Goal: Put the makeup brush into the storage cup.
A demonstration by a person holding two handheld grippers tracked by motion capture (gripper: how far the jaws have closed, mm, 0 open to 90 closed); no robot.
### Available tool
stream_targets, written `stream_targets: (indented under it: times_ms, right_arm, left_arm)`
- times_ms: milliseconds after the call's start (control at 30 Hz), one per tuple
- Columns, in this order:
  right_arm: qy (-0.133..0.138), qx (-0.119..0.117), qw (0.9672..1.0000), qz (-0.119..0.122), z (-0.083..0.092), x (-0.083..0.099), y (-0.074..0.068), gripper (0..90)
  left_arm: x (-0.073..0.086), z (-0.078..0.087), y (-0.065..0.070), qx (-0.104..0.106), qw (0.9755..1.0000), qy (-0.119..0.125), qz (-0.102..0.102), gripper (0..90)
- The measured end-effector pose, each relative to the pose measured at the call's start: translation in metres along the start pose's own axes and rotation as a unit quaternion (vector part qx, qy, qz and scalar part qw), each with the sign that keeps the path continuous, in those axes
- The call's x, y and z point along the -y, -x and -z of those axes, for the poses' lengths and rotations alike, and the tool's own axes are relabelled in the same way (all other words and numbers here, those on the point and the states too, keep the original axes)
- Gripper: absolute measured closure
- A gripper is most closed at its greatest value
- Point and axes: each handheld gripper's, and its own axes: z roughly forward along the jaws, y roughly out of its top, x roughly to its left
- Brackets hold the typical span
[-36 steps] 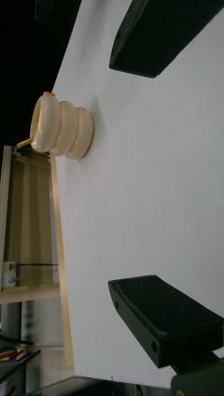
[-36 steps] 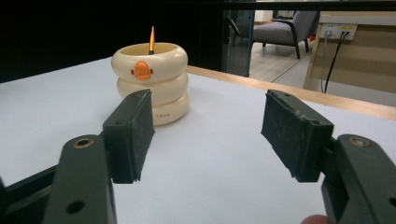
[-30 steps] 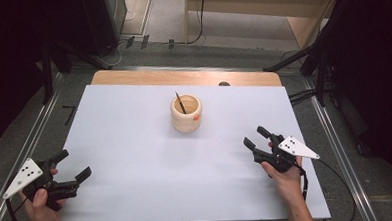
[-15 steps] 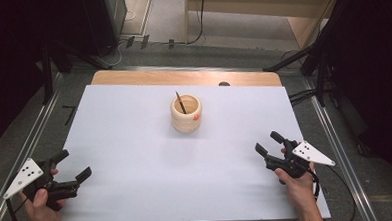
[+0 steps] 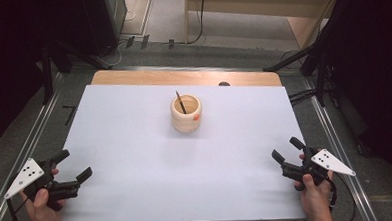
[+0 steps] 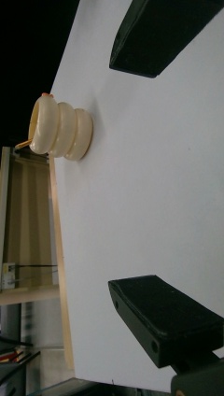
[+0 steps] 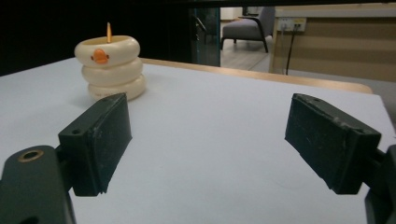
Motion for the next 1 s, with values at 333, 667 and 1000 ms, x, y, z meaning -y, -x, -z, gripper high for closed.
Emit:
stream_targets:
  times_ms: [333,667,1000]
  right_arm:
    - [-0.027,0.01,0.9996,-0.008,0.026,0.009,0.015,0.0]
    - [-0.009,0.036,0.999,-0.023,0.056,0.017,0.021,0.0]
    - [0.007,0.036,0.9989,-0.029,0.068,0.014,0.018,0.0]
  left_arm:
    - [0.0,0.0,0.0,0.001,1.0,0.0,0.0,0.0]
    - [0.0,0.0,0.001,0.001,1.0,0.0,-0.002,0.0]
    - [-0.001,-0.001,0.0,0.001,1.0,0.0,-0.003,0.0]
